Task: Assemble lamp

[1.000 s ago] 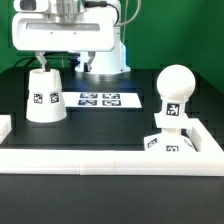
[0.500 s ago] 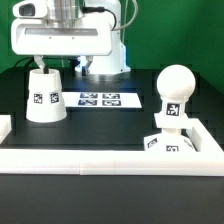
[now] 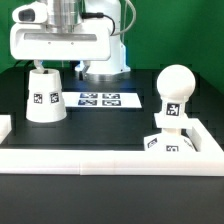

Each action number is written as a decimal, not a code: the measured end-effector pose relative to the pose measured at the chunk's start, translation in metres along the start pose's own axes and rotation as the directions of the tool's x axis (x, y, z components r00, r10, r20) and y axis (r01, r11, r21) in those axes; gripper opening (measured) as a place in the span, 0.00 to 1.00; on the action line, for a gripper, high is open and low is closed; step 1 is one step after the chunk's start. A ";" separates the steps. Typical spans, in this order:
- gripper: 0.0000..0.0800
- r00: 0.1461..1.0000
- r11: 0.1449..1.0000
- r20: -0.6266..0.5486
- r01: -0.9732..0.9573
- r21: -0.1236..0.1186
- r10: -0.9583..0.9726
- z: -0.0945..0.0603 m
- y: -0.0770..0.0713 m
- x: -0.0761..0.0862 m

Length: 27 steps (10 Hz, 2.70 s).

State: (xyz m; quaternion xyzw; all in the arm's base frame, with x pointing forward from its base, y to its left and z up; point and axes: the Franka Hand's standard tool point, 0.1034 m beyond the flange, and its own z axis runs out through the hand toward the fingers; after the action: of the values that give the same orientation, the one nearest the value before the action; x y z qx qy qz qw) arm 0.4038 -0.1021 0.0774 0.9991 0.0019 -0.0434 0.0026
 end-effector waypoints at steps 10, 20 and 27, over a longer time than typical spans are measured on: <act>0.06 1.000 1.000 0.002 -0.004 0.001 0.004 -0.002 -0.003 0.002; 0.06 0.996 0.996 -0.025 -0.081 0.039 0.082 -0.077 -0.090 0.073; 0.06 0.991 0.990 -0.033 -0.130 0.060 0.132 -0.092 -0.102 0.097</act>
Offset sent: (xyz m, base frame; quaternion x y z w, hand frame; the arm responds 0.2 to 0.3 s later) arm 0.0000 0.0000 0.0000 0.0000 0.0000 0.0000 1.0000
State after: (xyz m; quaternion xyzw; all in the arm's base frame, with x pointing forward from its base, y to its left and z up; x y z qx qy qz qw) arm 0.5077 0.0002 0.1602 0.9973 -0.0650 -0.0248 -0.0233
